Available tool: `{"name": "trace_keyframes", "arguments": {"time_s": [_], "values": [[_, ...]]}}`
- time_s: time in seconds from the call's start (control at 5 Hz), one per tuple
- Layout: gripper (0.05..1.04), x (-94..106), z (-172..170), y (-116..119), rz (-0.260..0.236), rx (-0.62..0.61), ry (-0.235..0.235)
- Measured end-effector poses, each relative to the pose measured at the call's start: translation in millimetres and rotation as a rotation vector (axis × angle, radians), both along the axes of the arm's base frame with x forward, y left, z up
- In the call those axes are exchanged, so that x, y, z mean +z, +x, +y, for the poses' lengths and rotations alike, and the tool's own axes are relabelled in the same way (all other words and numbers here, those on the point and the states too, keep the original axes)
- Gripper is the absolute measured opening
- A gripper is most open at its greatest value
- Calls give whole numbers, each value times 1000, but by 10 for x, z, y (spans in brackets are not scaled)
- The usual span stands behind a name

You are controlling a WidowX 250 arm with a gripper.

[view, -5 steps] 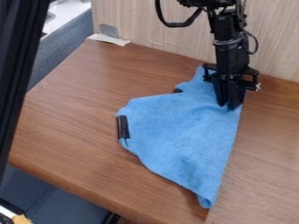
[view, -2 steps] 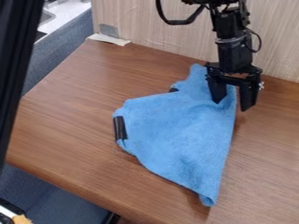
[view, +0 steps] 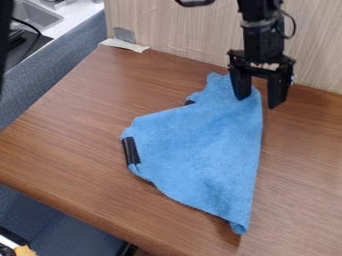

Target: Pick up the cloth and place it to the right of the table

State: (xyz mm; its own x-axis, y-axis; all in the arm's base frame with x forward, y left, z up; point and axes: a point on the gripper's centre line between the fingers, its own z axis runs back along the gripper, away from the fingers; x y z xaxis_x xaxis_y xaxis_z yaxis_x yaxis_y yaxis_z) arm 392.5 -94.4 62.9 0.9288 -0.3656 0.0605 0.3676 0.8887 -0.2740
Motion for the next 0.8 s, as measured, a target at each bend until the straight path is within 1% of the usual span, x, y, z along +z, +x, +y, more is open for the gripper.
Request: {"name": "trace_keyframes", "arguments": {"time_s": [0.2, 0.4, 0.6, 0.8], "values": [[1000, 247, 83, -10, -54, 9, -9], [1000, 493, 141, -76, -99, 5, -22], [1000, 742, 275, -105, -165, 2, -30], [1000, 755, 293, -109, -168, 1, -30]]}}
